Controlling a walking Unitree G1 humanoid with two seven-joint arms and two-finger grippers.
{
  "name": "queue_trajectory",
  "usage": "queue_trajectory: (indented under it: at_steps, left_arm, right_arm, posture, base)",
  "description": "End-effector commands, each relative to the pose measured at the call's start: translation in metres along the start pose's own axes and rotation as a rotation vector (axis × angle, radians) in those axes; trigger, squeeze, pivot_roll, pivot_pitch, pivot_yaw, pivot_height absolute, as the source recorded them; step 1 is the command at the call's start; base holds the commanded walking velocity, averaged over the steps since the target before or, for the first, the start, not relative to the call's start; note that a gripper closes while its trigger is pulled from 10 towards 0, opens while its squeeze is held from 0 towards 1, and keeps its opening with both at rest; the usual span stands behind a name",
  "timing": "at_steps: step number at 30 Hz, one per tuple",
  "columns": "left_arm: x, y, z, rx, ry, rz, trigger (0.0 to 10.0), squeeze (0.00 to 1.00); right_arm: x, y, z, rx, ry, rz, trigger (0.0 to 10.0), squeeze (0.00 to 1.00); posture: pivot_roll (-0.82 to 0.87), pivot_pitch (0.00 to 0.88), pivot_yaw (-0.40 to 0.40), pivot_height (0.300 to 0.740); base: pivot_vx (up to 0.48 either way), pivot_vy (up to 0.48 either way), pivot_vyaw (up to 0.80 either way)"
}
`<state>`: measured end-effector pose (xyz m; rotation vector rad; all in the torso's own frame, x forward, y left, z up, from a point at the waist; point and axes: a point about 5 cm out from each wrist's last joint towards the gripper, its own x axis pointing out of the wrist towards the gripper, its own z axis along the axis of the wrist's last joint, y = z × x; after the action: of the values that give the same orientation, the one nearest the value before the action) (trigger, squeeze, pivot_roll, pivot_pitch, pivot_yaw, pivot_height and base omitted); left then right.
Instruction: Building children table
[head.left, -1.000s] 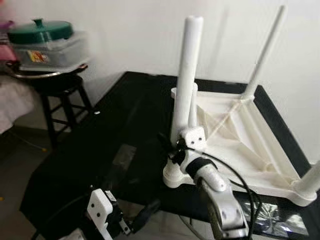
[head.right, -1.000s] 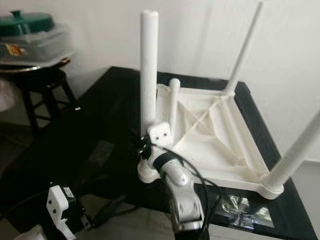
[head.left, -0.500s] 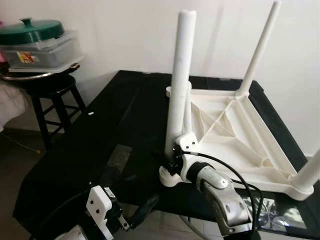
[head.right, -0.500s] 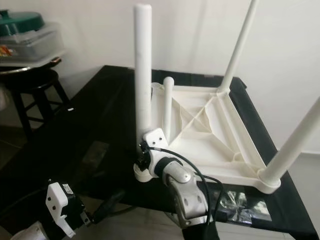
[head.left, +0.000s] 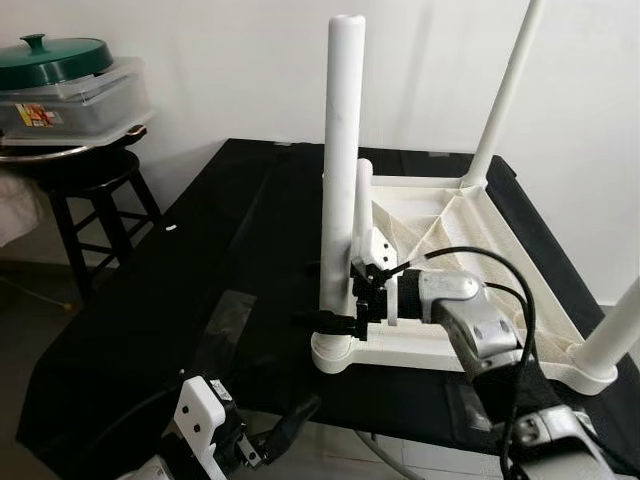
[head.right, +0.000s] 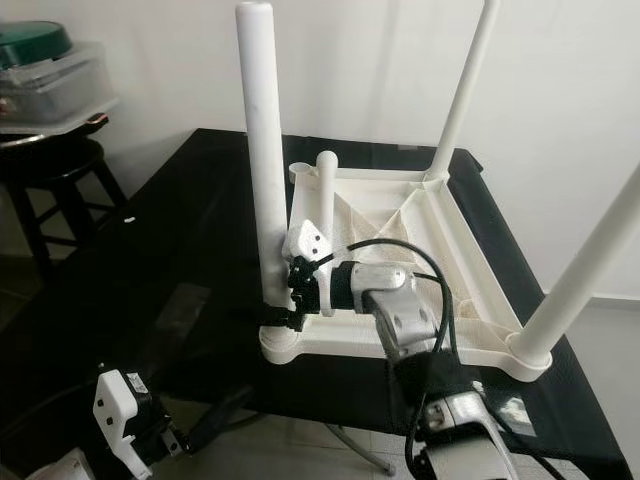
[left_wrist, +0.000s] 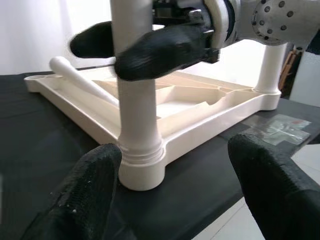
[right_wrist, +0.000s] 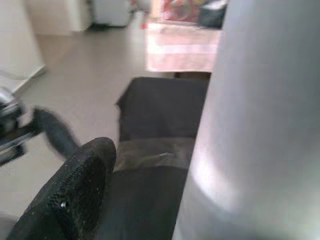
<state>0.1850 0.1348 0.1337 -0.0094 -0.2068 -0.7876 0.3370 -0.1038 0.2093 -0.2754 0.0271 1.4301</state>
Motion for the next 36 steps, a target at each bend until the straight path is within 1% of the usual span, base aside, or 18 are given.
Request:
queue_trajectory:
  at_steps: [1,6,7,12,18,20,21,22,23,24,25,26,27,28,29,30,31,36]
  left_arm:
    - [-0.002,-0.002,0.002,0.019,0.008,-0.006,10.0,0.0]
    - [-0.004,-0.004,0.003,0.018,0.012,-0.004,10.0,0.0]
    - [-0.005,-0.004,0.003,0.018,0.012,-0.004,10.0,0.0]
    - [-0.006,-0.005,0.004,0.017,0.014,-0.003,10.0,0.0]
    - [-0.004,-0.004,0.004,0.015,0.012,0.0,10.0,0.0]
    - [-0.003,-0.004,0.004,0.016,0.01,0.0,10.0,0.0]
    - [-0.003,-0.004,0.004,0.016,0.01,0.0,10.0,0.0]
    - [-0.003,-0.003,0.004,0.017,0.009,0.0,10.0,0.0]
    - [-0.003,-0.003,0.004,0.017,0.009,0.0,10.0,0.0]
    - [-0.003,-0.002,0.004,0.018,0.008,0.0,10.0,0.0]
    - [-0.003,0.0,0.005,0.02,0.008,0.002,10.0,0.0]
    - [-0.003,0.0,0.005,0.02,0.008,0.002,10.0,0.0]
    - [-0.004,0.001,0.005,0.021,0.007,0.004,10.0,0.0]
    - [-0.004,0.003,0.005,0.023,0.007,0.005,10.0,0.0]
    - [-0.004,0.003,0.005,0.023,0.007,0.005,10.0,0.0]
    - [-0.003,0.004,0.005,0.024,0.008,0.006,10.0,0.0]
    - [-0.003,0.005,0.004,0.026,0.009,0.005,10.0,0.0]
    - [-0.002,0.006,0.002,0.027,0.014,-0.003,10.0,0.0]
  right_arm:
    - [0.007,0.003,0.002,0.001,-0.013,0.125,10.0,0.0]
    - [0.01,-0.004,0.006,0.008,-0.03,0.164,10.0,0.0]
    - [0.011,-0.005,0.006,0.01,-0.031,0.172,0.0,0.0]
    - [0.01,-0.008,0.008,0.01,-0.044,0.189,0.0,0.0]
    - [-0.002,-0.015,0.004,-0.039,-0.032,-0.014,0.0,0.0]
    - [-0.011,-0.016,-0.002,-0.024,-0.028,-0.199,0.0,0.0]
    - [-0.011,-0.016,-0.002,-0.024,-0.028,-0.199,0.0,0.0]
    - [-0.014,-0.011,-0.007,0.012,-0.036,-0.309,0.0,0.0]
    - [-0.014,-0.011,-0.007,0.012,-0.036,-0.309,0.0,0.0]
    - [-0.015,-0.007,-0.011,0.039,-0.041,-0.375,0.0,0.0]
    - [-0.011,-0.001,-0.027,0.117,-0.011,-0.697,0.0,0.0]
    - [-0.011,-0.001,-0.027,0.117,-0.011,-0.697,0.0,0.0]
    - [-0.015,0.005,-0.039,0.174,0.029,-0.947,0.0,0.0]
    - [-0.008,0.027,-0.052,0.207,0.06,-1.046,0.0,0.0]
    - [-0.008,0.027,-0.052,0.207,0.06,-1.046,0.0,0.0]
    - [-0.004,0.043,-0.059,0.226,0.073,-1.087,0.0,0.0]
    - [0.005,0.052,-0.062,0.244,0.07,-1.026,0.0,0.0]
    - [0.015,0.045,-0.058,0.214,0.058,-0.945,0.0,0.0]
  posture:
    - [0.07,0.081,-0.037,0.74]
    - [0.08,0.088,-0.036,0.74]
    - [0.08,0.093,-0.037,0.74]
    - [0.08,0.098,-0.038,0.74]
    - [0.06,0.095,-0.035,0.74]
    - [0.06,0.096,-0.035,0.74]
    - [0.06,0.096,-0.035,0.74]
    - [0.06,0.098,-0.034,0.74]
    - [0.06,0.098,-0.034,0.74]
    - [0.06,0.101,-0.037,0.74]
    - [0.05,0.097,-0.031,0.74]
    - [0.05,0.097,-0.031,0.74]
    - [0.05,0.097,-0.027,0.74]
    - [0.04,0.093,-0.009,0.74]
    - [0.04,0.093,-0.009,0.74]
    - [0.04,0.093,-0.009,0.74]
    - [0.04,0.088,-0.009,0.74]
    - [0.05,0.075,-0.024,0.74]
  base:
    - [0.0,0.0,0.0]
    - [0.0,0.0,0.0]
    - [0.0,0.0,0.0]
    - [0.0,0.0,0.0]
    - [0.0,0.0,0.0]
    - [0.0,0.0,0.0]
    - [0.0,0.0,0.0]
    - [0.0,0.0,0.0]
    - [0.0,0.0,0.0]
    - [0.0,0.0,0.0]
    - [0.0,0.0,0.0]
    - [0.0,0.0,0.0]
    - [0.0,0.0,0.0]
    - [0.0,0.0,0.0]
    - [0.0,0.0,0.0]
    - [0.0,0.0,0.0]
    - [0.0,0.0,0.0]
    - [0.0,0.0,0.0]
